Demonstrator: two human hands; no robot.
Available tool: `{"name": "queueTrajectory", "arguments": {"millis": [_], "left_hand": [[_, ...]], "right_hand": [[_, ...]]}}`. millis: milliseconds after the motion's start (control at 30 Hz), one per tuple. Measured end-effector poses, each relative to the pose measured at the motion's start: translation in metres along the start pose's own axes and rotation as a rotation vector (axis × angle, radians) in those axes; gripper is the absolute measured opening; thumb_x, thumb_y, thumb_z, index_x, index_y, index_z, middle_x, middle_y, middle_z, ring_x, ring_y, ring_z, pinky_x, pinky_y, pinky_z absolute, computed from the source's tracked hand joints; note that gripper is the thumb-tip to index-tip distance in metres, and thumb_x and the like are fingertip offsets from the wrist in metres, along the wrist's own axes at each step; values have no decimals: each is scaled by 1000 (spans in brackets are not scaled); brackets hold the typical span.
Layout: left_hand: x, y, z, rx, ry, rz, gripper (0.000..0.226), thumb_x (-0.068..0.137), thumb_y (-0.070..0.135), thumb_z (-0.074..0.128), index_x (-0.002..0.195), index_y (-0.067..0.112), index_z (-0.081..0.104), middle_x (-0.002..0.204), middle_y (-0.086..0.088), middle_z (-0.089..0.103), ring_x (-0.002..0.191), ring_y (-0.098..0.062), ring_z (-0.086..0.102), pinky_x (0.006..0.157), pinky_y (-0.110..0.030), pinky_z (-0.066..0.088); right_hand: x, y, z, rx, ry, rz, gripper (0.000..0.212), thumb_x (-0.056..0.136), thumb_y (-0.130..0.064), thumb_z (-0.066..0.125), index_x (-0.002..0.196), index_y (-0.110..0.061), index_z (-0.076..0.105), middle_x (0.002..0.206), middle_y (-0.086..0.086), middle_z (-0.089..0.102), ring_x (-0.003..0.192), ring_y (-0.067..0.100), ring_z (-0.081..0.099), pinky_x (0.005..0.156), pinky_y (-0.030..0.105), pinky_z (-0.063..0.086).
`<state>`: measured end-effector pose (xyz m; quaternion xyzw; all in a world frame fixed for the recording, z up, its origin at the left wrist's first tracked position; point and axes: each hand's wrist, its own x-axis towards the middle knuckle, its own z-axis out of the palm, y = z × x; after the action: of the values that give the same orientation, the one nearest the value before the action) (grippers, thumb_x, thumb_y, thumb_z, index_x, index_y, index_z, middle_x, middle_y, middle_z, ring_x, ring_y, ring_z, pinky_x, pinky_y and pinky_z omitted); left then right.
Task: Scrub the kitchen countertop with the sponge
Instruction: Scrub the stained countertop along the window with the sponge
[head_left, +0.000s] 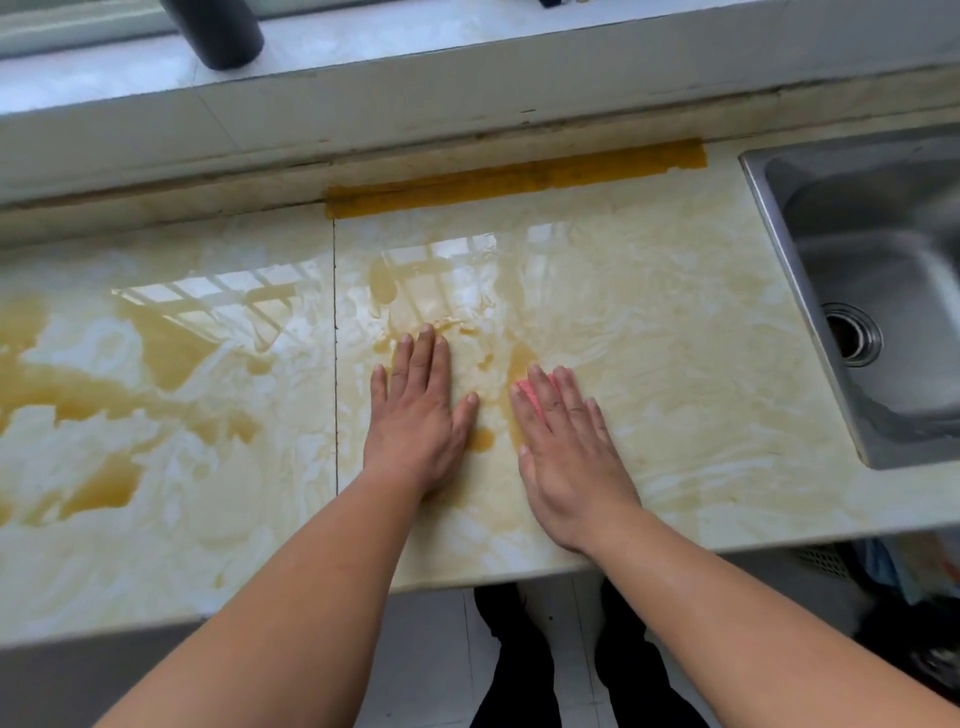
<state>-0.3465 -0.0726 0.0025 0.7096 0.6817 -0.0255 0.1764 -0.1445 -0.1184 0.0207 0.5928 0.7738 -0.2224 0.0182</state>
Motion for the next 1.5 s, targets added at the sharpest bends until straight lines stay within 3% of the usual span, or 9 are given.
{"name": "queueTrajectory", "arguments": {"millis": [133, 300, 533, 600, 833, 967, 1133, 1333, 1500], "left_hand": [[0, -2, 5, 8, 29, 6, 78, 101, 66, 2, 163, 24, -20, 168, 8, -35, 153, -14, -35, 128, -49, -13], [1, -3, 7, 0, 39, 6, 80, 100, 66, 1, 164, 23, -19, 169, 8, -34, 154, -13, -33, 129, -49, -10], [2, -1, 6, 3, 35, 2, 80, 99, 67, -1, 163, 24, -22, 167, 10, -38, 153, -12, -36, 128, -49, -11], [2, -2, 7, 9, 30, 2, 80, 99, 67, -2, 162, 24, -23, 167, 9, -38, 152, -13, -36, 128, -49, -11], [3, -2, 1, -9, -12, -1, 78, 104, 64, 11, 164, 26, -20, 168, 10, -35, 154, -12, -34, 128, -48, -11], [-8, -10, -12, -71, -36, -16, 75, 107, 60, 20, 166, 27, -10, 172, 9, -25, 158, -14, -23, 129, -46, -5], [-42, -37, -17, -95, -55, -103, 77, 107, 62, 25, 167, 25, -5, 174, 9, -18, 160, -14, -16, 130, -39, 0], [-13, -77, -33, -33, -33, -92, 77, 106, 63, 22, 166, 27, -10, 171, 11, -24, 158, -15, -22, 131, -44, 2], [18, -91, -31, 11, -44, -7, 78, 102, 69, 16, 164, 33, -17, 168, 10, -33, 155, -21, -32, 128, -50, -8]], "right_hand": [[-43, -3, 13, -47, -7, -28, 66, 102, -36, 17, 164, -27, -4, 169, -6, -24, 154, 20, -26, 125, 46, -5], [-51, 22, 11, -34, 7, -51, 63, 102, -34, 13, 162, -35, -8, 167, -15, -25, 153, 12, -28, 125, 41, -7], [-81, 106, -16, -9, 78, 254, 65, 102, -34, 19, 161, -33, -7, 167, -15, -25, 153, 11, -25, 128, 48, 6], [-77, 90, -11, 23, 83, 263, 66, 101, -35, 17, 162, -29, -9, 166, -11, -29, 153, 14, -28, 128, 47, 3], [-33, 24, 10, 0, 34, -73, 68, 100, -33, 18, 163, -28, -9, 166, -9, -31, 152, 17, -32, 125, 37, -16], [-17, 11, 2, 58, -21, -31, 70, 103, -30, 23, 162, -29, -14, 162, -9, -38, 147, 15, -39, 125, 40, -14], [-66, -12, 23, 55, -71, -126, 70, 98, -35, 13, 160, -26, -19, 162, -8, -38, 149, 19, -36, 122, 40, -14], [-29, -27, 20, 67, -8, -48, 67, 105, -31, 20, 159, -33, -20, 160, -14, -41, 148, 14, -38, 121, 35, -21], [36, -49, 4, 92, 47, 104, 68, 105, -30, 26, 162, -35, -11, 163, -15, -34, 149, 11, -36, 122, 36, -16]]}}
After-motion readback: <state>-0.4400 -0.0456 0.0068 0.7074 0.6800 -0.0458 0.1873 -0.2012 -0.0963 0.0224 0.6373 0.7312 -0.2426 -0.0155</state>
